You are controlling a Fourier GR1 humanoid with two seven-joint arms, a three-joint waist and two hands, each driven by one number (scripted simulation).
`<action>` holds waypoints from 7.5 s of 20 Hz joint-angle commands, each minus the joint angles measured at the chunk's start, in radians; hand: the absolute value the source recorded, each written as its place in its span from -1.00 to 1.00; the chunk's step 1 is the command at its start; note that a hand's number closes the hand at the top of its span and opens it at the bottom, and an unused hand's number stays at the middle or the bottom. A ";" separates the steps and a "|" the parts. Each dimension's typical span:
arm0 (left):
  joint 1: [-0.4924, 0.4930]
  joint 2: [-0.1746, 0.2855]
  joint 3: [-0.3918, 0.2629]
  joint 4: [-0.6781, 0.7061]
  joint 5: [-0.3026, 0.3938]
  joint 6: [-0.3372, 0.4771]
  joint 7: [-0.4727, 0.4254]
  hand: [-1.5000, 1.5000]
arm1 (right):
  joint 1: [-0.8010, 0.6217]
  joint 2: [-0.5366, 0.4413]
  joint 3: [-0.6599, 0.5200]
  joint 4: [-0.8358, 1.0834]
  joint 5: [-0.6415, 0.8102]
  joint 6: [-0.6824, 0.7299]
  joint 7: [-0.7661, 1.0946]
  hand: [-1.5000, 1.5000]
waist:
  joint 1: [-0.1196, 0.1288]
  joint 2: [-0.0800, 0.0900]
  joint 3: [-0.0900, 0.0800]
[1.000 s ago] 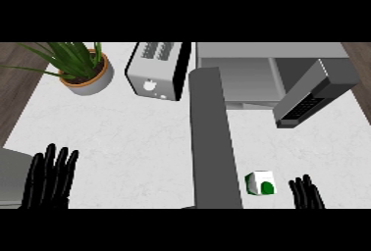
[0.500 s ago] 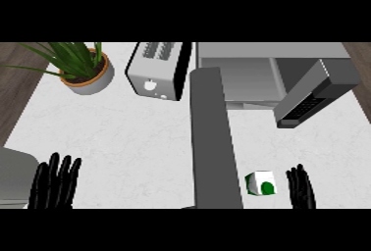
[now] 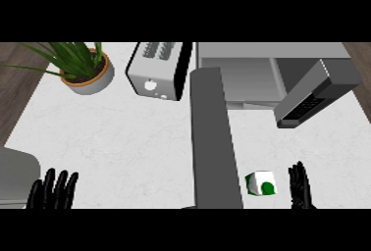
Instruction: Pick up the milk, place it into the microwave and close the microwave
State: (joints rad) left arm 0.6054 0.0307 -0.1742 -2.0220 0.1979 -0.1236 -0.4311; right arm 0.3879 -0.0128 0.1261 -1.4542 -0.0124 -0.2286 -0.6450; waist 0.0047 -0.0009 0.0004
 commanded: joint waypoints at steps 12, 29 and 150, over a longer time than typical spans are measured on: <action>0.051 0.026 0.017 -0.007 0.018 -0.038 -0.058 -1.00 | -0.203 -0.012 -0.145 0.544 -0.044 0.080 -0.354 -1.00 | 0.002 0.000 0.000; 0.103 0.024 -0.019 -0.003 0.009 -0.038 -0.065 -1.00 | -0.355 0.011 -0.143 0.659 -0.034 0.086 -0.365 -1.00 | 0.004 0.001 0.000; 0.044 0.108 0.129 0.093 0.132 -0.214 -0.106 -1.00 | -1.346 -0.199 -0.309 1.277 0.020 -0.455 -0.243 1.00 | 0.133 0.062 0.007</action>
State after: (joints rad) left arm 0.6648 0.1367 -0.0477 -1.9273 0.3307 -0.3388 -0.5411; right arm -0.9461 -0.2068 -0.1773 -0.1780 -0.0001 -0.6148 -0.8358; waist 0.1304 0.0563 0.0070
